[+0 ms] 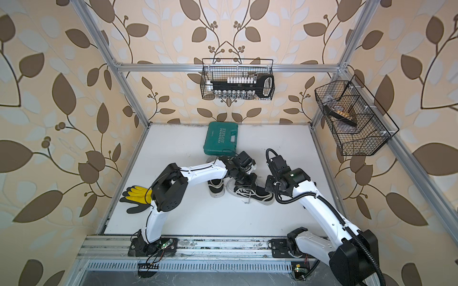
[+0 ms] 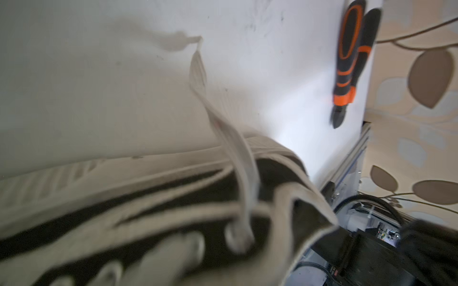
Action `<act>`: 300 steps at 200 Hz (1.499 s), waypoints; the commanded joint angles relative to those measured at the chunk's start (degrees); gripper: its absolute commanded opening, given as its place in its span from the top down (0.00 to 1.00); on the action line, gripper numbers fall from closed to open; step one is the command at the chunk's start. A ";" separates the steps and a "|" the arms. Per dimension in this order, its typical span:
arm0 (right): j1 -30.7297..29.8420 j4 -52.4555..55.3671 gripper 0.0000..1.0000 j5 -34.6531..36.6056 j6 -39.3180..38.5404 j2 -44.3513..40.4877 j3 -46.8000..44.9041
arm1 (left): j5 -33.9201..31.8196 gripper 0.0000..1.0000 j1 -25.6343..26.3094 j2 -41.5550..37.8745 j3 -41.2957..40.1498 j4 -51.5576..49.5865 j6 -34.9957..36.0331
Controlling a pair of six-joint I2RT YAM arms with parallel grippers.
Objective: Insert the insole into the shoe
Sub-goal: Insert the insole into the shoe, then adjust the shoe at the center of the board.
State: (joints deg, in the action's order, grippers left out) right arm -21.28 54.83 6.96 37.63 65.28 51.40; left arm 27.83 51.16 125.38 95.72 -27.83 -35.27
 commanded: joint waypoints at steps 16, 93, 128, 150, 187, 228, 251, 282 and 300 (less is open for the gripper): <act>0.55 0.14 0.73 0.43 -7.22 2.25 1.34 | -1.36 0.66 0.70 3.59 2.86 -4.85 2.42; 1.12 -5.08 0.41 -1.66 -20.38 3.63 4.11 | -1.68 0.50 -1.79 -9.58 4.50 -10.90 6.42; 1.20 -8.00 0.40 -4.81 -27.81 4.77 3.88 | -1.74 0.48 -7.14 -16.90 0.73 -13.55 7.42; 1.08 -9.39 0.40 -6.93 -31.26 8.66 4.61 | -2.55 0.47 -11.63 -22.17 -3.19 -15.20 8.94; 1.06 -9.52 0.42 -9.29 -34.77 18.54 8.39 | -2.39 0.46 -20.87 -31.69 -14.52 -14.49 10.00; 0.12 -9.16 0.83 -11.90 -35.51 25.44 12.24 | -0.32 0.45 -29.34 -39.30 -25.71 -12.83 10.40; -0.30 -8.80 1.00 -11.72 -33.26 24.12 12.32 | 0.64 0.44 -32.21 -41.45 -29.55 -12.03 10.56; -0.22 -4.96 1.00 -8.63 -21.43 19.32 12.37 | 1.93 0.44 -34.26 -42.39 -32.36 -10.59 10.45; -0.37 -6.83 1.00 -11.41 -13.65 15.13 9.28 | 2.27 0.44 -34.80 -42.34 -33.09 -10.34 10.60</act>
State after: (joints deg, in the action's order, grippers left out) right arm -21.37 47.97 -3.11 11.99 86.72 62.08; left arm 28.12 17.12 85.12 63.42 -39.88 -25.80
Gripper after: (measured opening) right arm 0.048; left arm 0.562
